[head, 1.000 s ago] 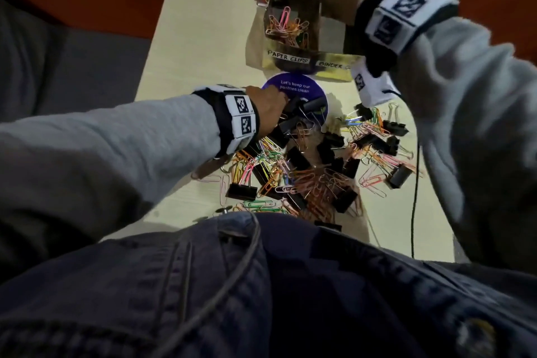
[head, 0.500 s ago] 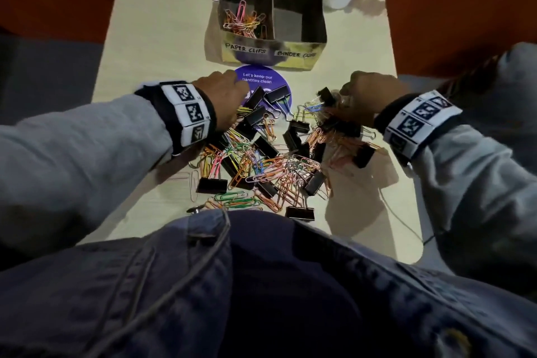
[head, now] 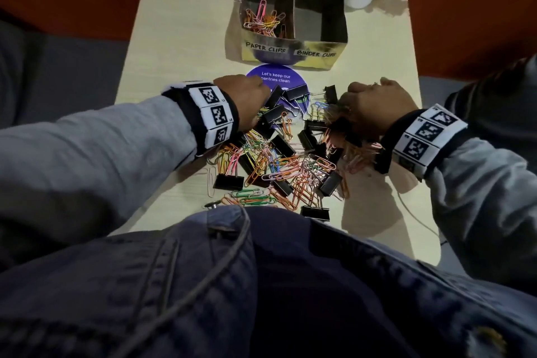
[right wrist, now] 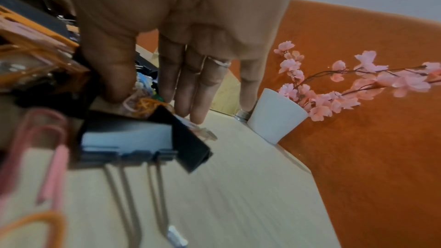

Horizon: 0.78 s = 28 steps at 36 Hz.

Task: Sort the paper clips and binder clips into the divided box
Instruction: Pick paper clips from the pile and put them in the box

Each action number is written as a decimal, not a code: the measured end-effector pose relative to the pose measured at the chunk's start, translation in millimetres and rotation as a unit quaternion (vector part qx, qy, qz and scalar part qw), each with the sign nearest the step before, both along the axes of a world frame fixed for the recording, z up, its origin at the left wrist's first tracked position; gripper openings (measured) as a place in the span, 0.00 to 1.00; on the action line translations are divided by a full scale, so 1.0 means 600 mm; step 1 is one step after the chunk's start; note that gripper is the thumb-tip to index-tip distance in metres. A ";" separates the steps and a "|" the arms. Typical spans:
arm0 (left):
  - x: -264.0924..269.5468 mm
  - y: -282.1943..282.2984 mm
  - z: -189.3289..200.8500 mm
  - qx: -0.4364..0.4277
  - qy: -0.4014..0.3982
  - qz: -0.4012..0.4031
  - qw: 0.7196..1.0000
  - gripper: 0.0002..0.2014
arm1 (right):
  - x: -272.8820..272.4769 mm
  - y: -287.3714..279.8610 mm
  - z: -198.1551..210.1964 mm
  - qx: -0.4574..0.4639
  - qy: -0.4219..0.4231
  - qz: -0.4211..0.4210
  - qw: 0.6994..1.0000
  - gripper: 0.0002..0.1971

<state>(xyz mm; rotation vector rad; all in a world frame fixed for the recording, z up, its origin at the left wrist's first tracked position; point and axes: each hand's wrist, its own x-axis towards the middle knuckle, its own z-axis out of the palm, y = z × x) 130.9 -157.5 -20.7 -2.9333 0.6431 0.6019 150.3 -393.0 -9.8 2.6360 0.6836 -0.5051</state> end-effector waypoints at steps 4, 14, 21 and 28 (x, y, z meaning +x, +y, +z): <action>-0.001 -0.009 -0.002 0.036 0.008 -0.022 0.999 0.20 | -0.012 0.007 0.002 0.018 -0.021 0.009 1.000 0.17; -0.007 -0.014 -0.014 0.030 0.040 -0.003 0.999 0.16 | -0.004 0.023 -0.019 0.014 -0.040 0.032 0.999 0.14; 0.015 0.021 0.000 -0.052 0.056 0.064 0.995 0.08 | 0.007 0.010 -0.005 0.093 -0.001 -0.084 0.992 0.17; 0.109 0.017 0.088 -0.202 -0.076 0.127 0.968 0.10 | 0.007 -0.005 0.006 0.197 0.029 -0.153 0.968 0.14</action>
